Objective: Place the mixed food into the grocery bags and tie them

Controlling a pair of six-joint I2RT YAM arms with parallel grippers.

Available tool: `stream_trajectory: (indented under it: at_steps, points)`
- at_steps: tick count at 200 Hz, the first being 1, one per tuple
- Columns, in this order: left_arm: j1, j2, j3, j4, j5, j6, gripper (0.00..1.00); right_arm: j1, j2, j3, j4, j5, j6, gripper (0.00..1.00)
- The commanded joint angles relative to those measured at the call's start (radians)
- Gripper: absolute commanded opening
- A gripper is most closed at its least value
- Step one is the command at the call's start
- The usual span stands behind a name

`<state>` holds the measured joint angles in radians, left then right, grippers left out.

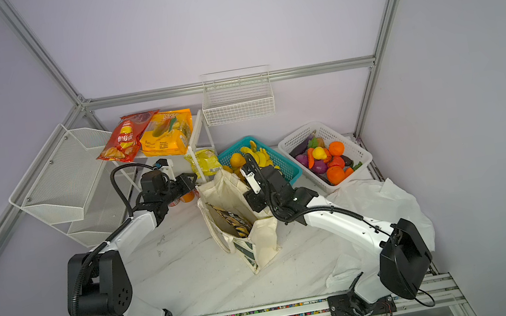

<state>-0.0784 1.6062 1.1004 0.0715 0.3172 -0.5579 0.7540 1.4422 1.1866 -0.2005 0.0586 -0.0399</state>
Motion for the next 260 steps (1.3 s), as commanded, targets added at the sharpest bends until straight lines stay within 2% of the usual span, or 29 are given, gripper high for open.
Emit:
stream_trajectory:
  at_steps: [1,77,102,214,240,260]
  points:
    - [0.012,0.005,0.111,0.06,0.023,-0.005,0.37,0.007,0.006,0.0,-0.014,0.011,-0.02,0.61]
    - [0.012,0.047,0.126,0.08,0.05,-0.033,0.38,0.007,0.006,0.002,-0.02,0.016,-0.022,0.61]
    - [0.013,0.055,0.121,0.092,0.053,-0.047,0.41,0.007,0.006,-0.001,-0.018,0.019,-0.022,0.61]
    - [0.015,0.1,0.119,0.174,0.06,-0.106,0.45,0.007,0.02,-0.002,-0.014,0.017,-0.022,0.61]
    - [0.017,0.107,0.105,0.215,0.059,-0.131,0.41,0.006,0.024,-0.002,-0.013,0.015,-0.022,0.61]
    - [0.019,0.114,0.095,0.254,0.062,-0.157,0.31,0.007,0.03,-0.001,-0.016,0.013,-0.024,0.61]
